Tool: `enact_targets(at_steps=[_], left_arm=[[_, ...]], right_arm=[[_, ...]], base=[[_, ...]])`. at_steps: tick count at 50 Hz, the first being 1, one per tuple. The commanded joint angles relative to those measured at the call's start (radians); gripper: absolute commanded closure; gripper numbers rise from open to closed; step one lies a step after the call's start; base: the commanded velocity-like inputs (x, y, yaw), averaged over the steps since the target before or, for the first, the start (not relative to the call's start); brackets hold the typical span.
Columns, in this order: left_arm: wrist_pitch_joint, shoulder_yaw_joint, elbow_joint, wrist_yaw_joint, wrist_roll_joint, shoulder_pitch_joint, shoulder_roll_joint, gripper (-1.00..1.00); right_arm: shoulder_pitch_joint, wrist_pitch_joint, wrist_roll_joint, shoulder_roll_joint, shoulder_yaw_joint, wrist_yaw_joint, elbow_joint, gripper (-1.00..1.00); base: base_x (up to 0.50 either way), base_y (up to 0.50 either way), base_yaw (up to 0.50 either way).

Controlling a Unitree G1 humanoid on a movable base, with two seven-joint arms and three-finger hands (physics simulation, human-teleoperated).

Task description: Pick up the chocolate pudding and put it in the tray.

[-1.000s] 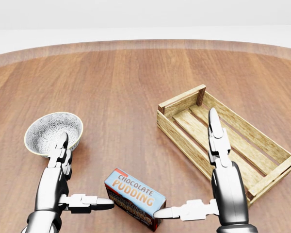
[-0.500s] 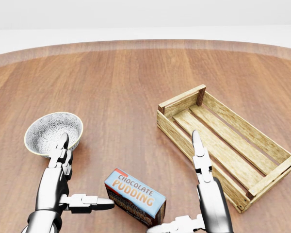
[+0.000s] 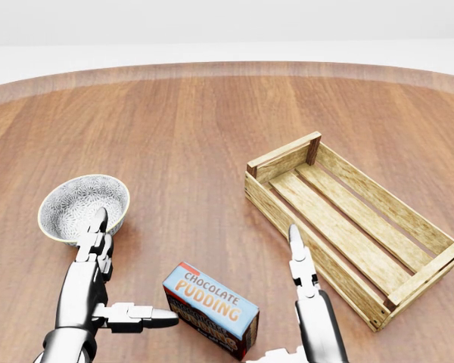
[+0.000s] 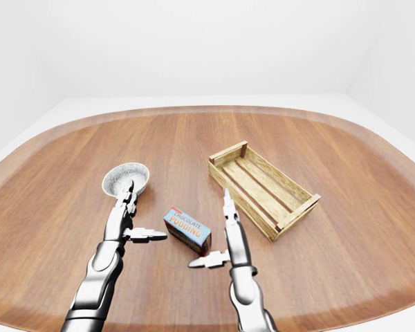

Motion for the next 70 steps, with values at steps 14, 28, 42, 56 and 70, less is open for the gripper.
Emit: enact_targets(at_steps=[14,28,42,56,70], left_arm=[[0.006,-0.003,-0.009,-0.006,-0.001,0.002,-0.001,-1.00],[0.007,-0.001,-0.004,-0.005,-0.003,-0.002,0.000,-1.00],[0.002,-0.001,-0.001,-0.006,-0.003,-0.001,0.000,-1.00],[-0.003,-0.002,0.010,-0.005,-0.001,-0.005,0.000,-1.00],[0.004,-0.002,-0.001,-0.007,0.000,0.001,0.000,-1.00]], right_arm=[[-0.047,0.000,-0.030,0.015,0.021,-0.025,0.124,-1.00],[-0.078,0.000,-0.030,0.033,0.037,-0.009,0.164,-1.00],[-0.111,0.000,-0.034,0.052,0.032,-0.009,0.218,-1.00],[-0.162,0.000,-0.037,0.063,0.001,-0.018,0.348,-1.00],[-0.190,0.000,-0.051,0.070,-0.018,-0.031,0.442,-1.00]], base=[[0.00,0.00,0.00],[0.00,0.00,0.00],[0.00,0.00,0.00],[0.00,0.00,0.00],[0.00,0.00,0.00]])
